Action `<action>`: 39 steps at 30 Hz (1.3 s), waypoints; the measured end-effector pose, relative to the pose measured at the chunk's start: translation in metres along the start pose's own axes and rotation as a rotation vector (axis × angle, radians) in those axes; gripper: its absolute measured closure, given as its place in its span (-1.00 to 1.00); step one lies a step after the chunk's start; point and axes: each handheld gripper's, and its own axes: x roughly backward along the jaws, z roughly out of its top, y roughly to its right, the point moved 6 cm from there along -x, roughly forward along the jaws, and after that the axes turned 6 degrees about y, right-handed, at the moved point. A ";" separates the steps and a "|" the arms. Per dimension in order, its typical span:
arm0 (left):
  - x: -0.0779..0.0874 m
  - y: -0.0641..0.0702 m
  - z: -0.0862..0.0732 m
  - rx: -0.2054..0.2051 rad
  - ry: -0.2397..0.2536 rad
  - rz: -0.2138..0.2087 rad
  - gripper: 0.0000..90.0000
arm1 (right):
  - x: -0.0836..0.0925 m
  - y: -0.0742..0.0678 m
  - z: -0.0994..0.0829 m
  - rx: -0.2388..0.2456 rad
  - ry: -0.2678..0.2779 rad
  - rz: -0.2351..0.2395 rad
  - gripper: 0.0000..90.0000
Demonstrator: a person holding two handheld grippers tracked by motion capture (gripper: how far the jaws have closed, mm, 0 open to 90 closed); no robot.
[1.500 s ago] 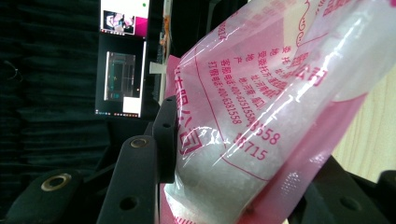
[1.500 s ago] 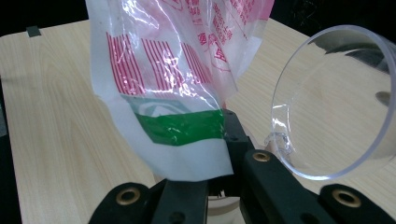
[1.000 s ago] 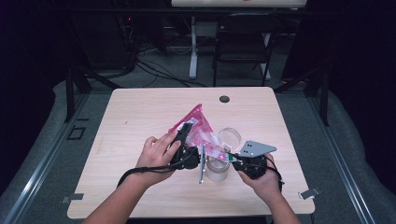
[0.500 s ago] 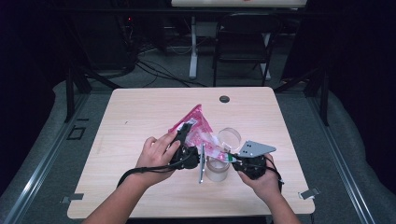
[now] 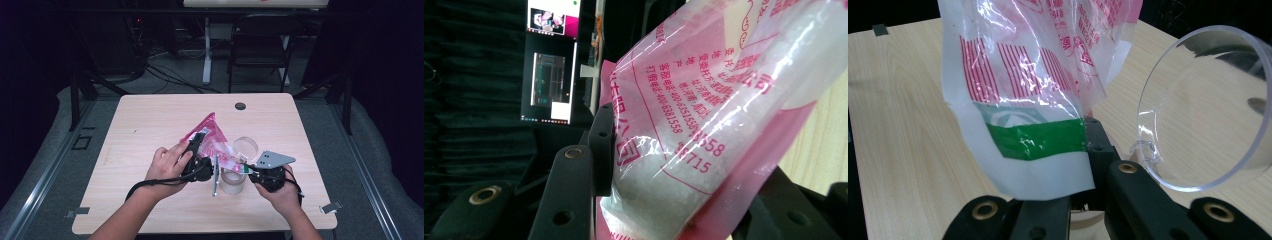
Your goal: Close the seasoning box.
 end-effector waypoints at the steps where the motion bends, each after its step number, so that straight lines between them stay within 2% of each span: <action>1: 0.000 0.000 0.000 0.000 0.000 0.000 0.37 | 0.000 0.000 0.000 0.000 0.001 0.000 1.00; 19: -0.002 0.004 -0.003 0.021 -0.008 -0.015 0.38 | 0.001 0.001 0.000 -0.001 0.004 -0.005 1.00; 39: -0.002 0.005 -0.003 0.026 -0.009 -0.016 0.38 | 0.002 0.001 0.001 -0.002 0.011 -0.008 1.00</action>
